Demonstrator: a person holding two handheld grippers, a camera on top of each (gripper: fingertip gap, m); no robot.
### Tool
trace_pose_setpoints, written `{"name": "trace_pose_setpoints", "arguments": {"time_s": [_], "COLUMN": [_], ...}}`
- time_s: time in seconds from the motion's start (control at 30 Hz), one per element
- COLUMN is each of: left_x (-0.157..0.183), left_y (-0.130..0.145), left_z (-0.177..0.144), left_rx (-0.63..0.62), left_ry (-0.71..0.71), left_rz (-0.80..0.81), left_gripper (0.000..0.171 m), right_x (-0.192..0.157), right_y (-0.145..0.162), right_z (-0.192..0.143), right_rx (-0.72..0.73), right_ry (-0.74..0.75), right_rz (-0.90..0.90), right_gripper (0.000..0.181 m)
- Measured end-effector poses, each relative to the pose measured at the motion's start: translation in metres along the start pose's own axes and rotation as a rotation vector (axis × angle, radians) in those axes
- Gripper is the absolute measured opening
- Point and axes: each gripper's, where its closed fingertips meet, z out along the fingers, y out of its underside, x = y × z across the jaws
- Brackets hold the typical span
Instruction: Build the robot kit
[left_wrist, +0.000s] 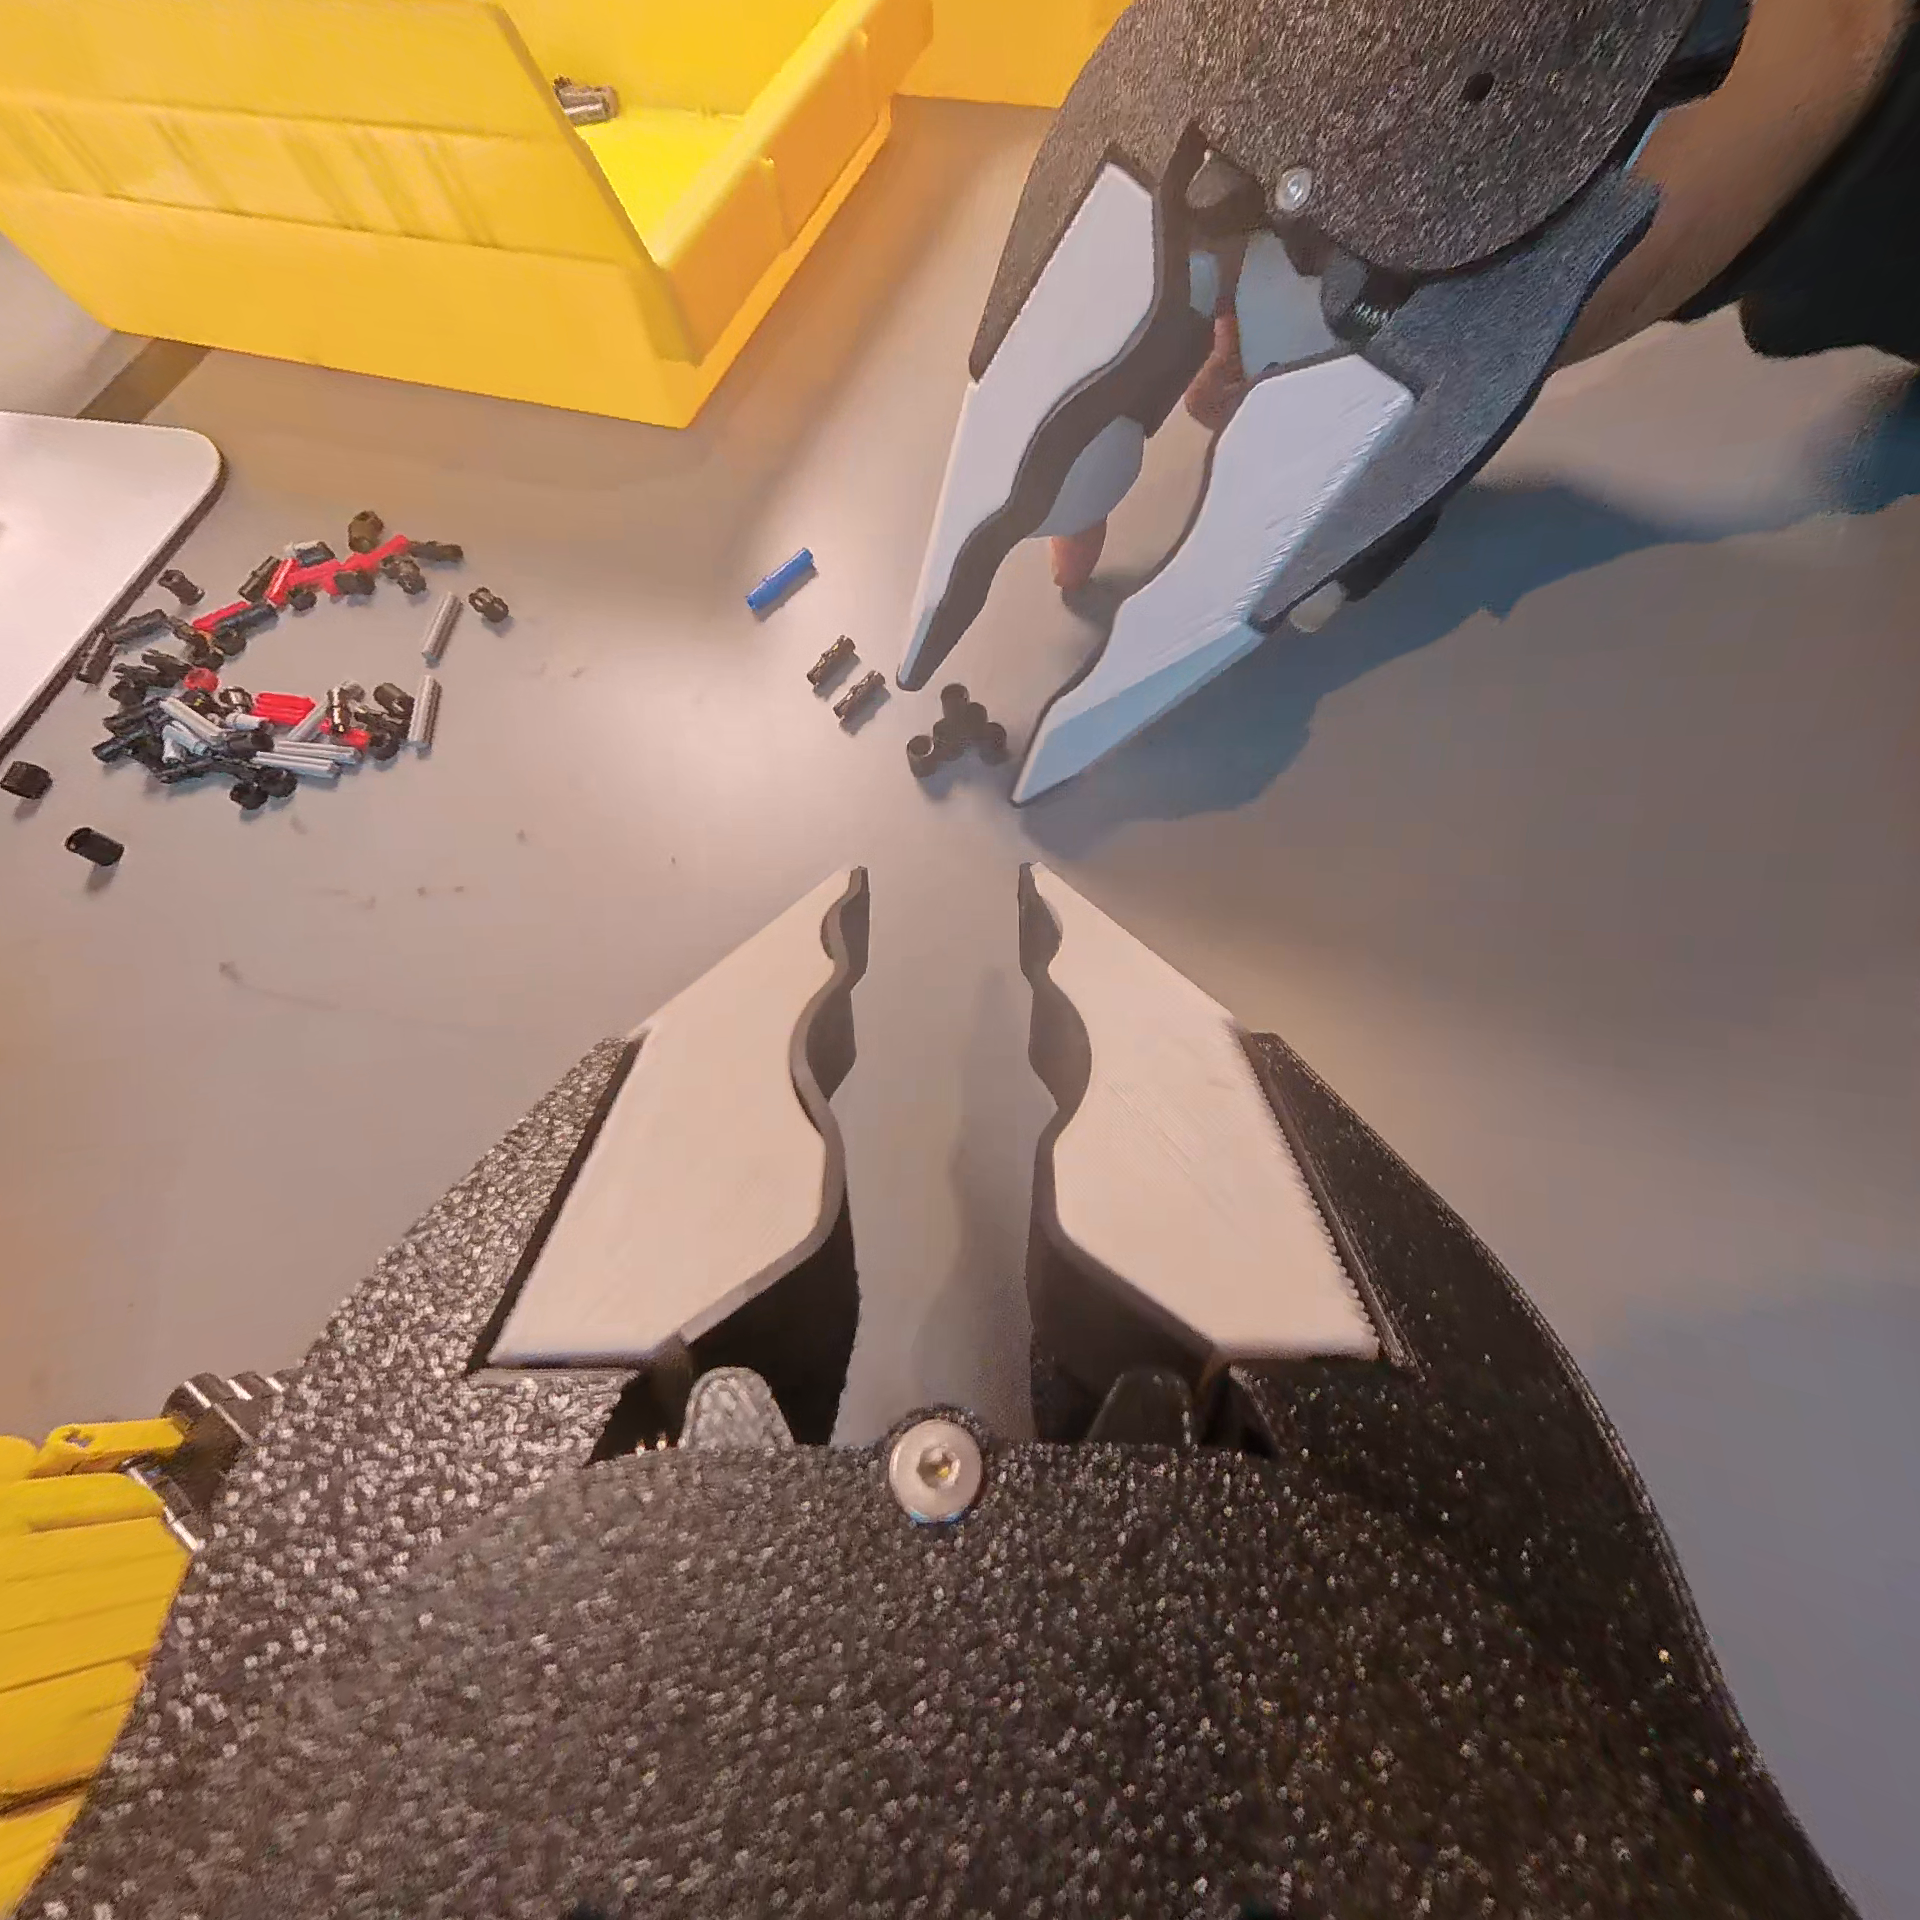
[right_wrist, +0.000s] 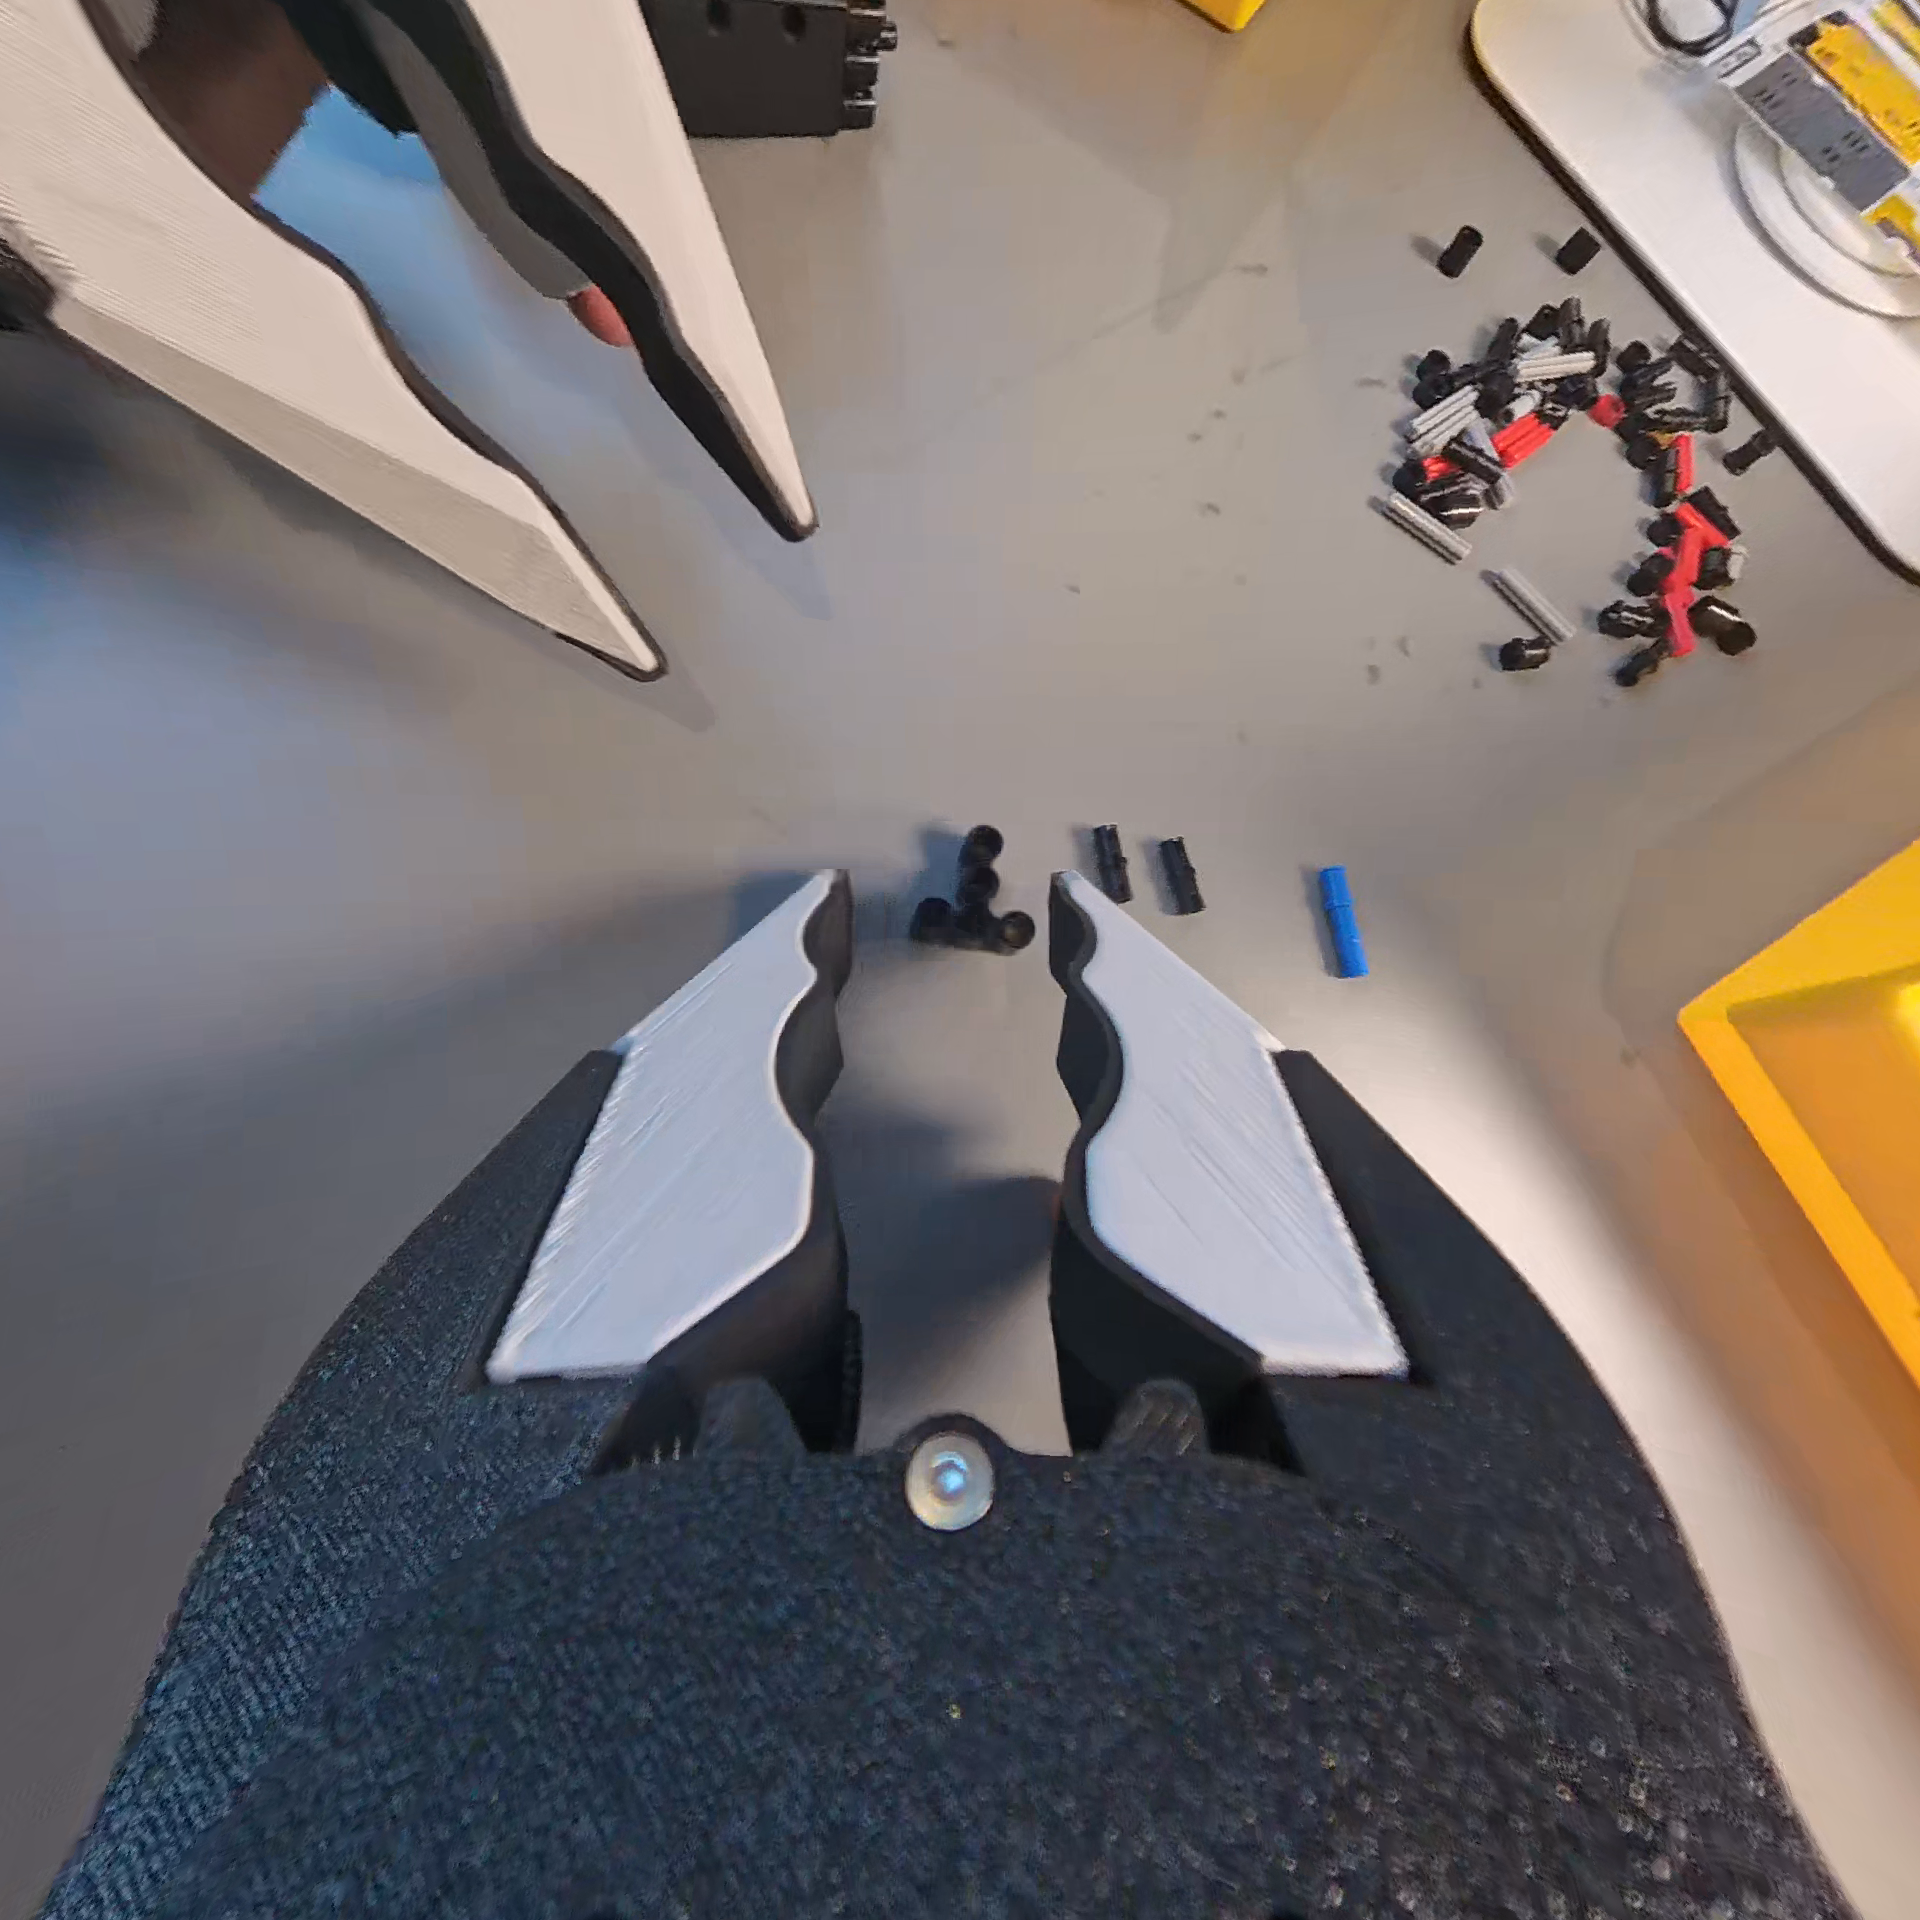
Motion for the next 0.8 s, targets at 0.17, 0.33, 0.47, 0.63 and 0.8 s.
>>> {"name": "trace_pose_setpoints", "arguments": {"time_s": [0.17,0.33,0.47,0.63,0.8], "left_x": [0.000,0.000,-0.001,-0.005,-0.006], "left_y": [0.003,0.005,0.004,0.003,0.003], "left_z": [0.000,0.000,-0.002,-0.004,-0.005], "left_rx": [-0.005,-0.008,-0.002,0.011,0.013], "left_ry": [0.016,0.024,0.020,0.021,0.020], "left_rz": [-0.009,-0.019,-0.020,-0.039,-0.042], "left_gripper": [0.026,0.026,0.026,0.026,0.026], "right_x": [-0.003,0.007,-0.022,-0.013,-0.016], "right_y": [0.005,0.011,0.004,0.002,-0.003], "right_z": [-0.010,-0.005,-0.005,-0.001,0.006], "right_rx": [0.000,-0.053,-0.055,-0.054,-0.064], "right_ry": [-0.107,-0.132,-0.255,-0.210,-0.203], "right_rz": [0.013,-0.015,-0.062,-0.076,-0.117], "right_gripper": [0.041,0.030,0.022,0.022,0.007]}}
